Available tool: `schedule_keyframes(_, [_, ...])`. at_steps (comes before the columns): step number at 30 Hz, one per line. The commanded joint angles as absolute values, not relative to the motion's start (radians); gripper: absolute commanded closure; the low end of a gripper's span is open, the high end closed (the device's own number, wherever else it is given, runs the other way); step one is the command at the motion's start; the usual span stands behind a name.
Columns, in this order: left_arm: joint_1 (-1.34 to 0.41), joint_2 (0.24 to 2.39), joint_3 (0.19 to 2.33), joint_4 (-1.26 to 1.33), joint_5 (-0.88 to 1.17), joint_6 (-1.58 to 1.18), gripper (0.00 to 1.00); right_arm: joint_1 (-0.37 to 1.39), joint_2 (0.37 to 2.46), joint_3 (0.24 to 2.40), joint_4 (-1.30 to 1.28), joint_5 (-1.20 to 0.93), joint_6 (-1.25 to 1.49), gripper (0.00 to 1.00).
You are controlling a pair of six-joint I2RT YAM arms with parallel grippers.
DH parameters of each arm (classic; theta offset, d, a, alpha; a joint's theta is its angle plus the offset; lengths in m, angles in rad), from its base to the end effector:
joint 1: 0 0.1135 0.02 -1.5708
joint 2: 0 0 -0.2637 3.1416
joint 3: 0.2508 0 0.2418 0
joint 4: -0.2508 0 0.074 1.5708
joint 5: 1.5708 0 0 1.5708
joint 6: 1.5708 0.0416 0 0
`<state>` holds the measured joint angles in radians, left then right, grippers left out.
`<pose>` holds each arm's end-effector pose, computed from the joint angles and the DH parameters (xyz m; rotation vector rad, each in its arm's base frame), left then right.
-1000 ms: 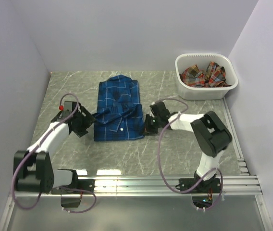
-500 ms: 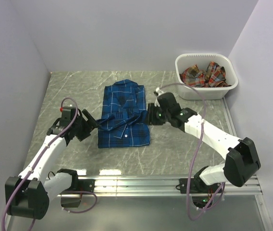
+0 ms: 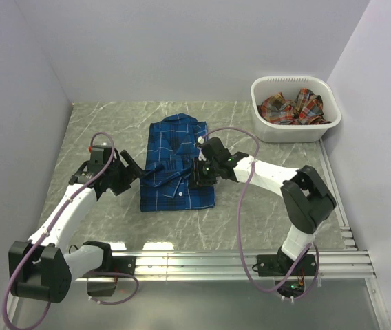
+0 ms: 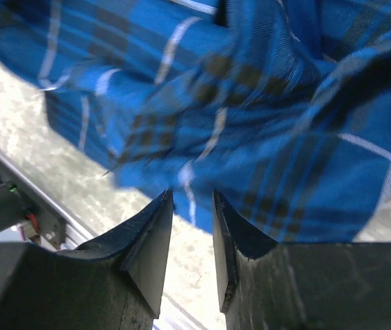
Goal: Fold and stack the long sleeve shirts
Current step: Fold the shirt
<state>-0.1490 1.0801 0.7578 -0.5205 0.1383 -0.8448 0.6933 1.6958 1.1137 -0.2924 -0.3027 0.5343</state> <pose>0.2104 -0.0374 0.2428 -0.7896 2.3706 -0.6057 0.2647 0.2361 0.2093 -0.3507 2.5862 0.8696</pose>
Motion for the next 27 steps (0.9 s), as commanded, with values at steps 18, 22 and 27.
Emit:
schedule_keyframes(18, [-0.230, 1.100, 0.766, -0.491, 0.126, -0.761, 0.16, 0.454, 1.907, 1.055, 0.287, -0.270, 1.005, 0.64])
schedule_keyframes(22, [-0.232, 1.095, 0.755, -0.483, 0.126, -0.764, 0.16, 0.431, 1.905, 1.060, 0.269, -0.278, 0.991, 0.64])
schedule_keyframes(27, [-0.232, 1.111, 0.758, -0.495, 0.101, -0.775, 0.16, 0.442, 1.856, 1.095, 0.216, -0.352, 0.817, 0.63])
